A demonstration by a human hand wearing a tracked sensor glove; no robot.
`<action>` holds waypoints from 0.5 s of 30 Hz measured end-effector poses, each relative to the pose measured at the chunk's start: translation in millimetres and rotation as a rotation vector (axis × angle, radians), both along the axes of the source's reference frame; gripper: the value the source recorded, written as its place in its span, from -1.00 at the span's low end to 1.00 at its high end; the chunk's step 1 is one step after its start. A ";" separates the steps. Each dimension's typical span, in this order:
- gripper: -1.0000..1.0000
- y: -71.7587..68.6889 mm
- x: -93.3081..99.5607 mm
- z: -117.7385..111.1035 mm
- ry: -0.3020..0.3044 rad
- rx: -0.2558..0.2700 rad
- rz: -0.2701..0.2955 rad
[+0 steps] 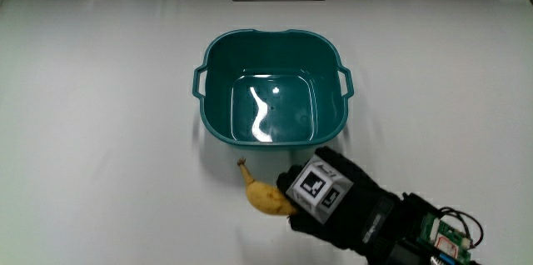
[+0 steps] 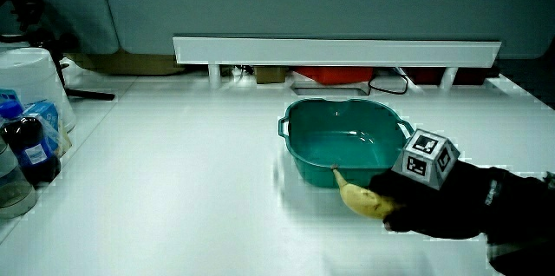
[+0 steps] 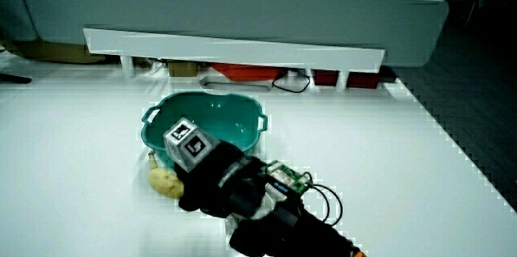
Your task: Place banana on desk
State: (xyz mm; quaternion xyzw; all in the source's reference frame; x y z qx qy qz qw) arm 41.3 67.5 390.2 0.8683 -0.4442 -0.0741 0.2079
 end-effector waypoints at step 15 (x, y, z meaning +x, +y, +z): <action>0.00 37.6 -23.3 43.0 0.073 -0.115 -0.038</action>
